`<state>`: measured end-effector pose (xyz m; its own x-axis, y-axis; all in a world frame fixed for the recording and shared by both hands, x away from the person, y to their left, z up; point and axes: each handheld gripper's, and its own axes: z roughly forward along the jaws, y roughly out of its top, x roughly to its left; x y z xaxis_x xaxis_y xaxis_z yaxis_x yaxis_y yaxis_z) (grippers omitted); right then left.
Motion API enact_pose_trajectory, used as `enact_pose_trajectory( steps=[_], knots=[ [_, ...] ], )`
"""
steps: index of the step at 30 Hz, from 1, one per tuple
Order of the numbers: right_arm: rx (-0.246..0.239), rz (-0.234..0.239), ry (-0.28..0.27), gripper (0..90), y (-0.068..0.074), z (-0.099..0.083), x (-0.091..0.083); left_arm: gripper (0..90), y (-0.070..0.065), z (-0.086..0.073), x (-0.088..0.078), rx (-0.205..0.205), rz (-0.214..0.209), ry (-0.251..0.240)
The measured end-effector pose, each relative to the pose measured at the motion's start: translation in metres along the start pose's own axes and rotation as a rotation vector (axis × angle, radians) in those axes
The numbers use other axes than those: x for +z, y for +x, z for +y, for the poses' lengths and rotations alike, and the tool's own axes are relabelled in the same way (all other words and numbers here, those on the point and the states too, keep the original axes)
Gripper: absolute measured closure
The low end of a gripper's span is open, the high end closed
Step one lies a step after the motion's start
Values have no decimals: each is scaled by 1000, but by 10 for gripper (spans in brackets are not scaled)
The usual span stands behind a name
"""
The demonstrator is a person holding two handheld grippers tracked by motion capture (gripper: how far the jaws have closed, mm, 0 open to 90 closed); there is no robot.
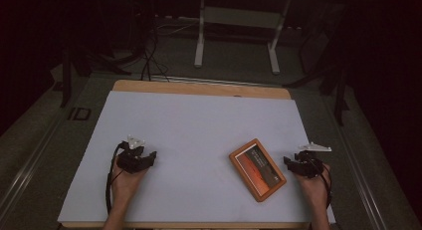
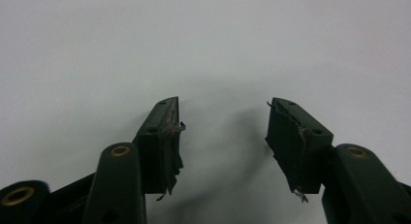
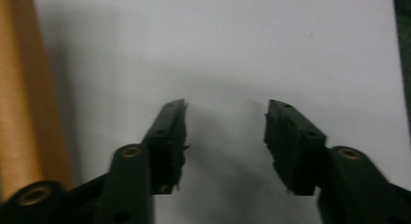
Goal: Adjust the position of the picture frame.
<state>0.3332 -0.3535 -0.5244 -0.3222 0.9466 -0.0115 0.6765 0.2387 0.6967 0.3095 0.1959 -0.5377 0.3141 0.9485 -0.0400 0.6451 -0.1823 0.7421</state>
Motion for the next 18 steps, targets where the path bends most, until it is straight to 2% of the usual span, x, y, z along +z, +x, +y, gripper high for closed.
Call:
enact_pose_trajectory(
  steps=[1,2,3,5,9,11,13,18],
  knots=[
    [16,34,-24,521,-2,0,-4,467,0,0,-2,-6,-21,-11],
    [16,34,-24,521,-2,0,-4,469,0,0,-2,-6,-21,-11],
    [21,58,-41,519,-2,0,-6,469,-1,1,-2,-19,-33,-16],
    [22,72,-45,516,-2,0,-7,469,-2,2,-2,-32,-69,-17],
    [28,118,-68,496,0,2,-12,474,-6,3,-5,-13,-92,-24],
    [21,125,-71,489,1,3,-13,477,-7,4,-6,1,-90,-14],
    [12,151,-85,465,5,5,-16,491,-7,5,-7,-3,-102,-18],
    [-18,200,-70,420,12,8,-18,514,-10,6,-11,8,-119,-21]
  ],
)
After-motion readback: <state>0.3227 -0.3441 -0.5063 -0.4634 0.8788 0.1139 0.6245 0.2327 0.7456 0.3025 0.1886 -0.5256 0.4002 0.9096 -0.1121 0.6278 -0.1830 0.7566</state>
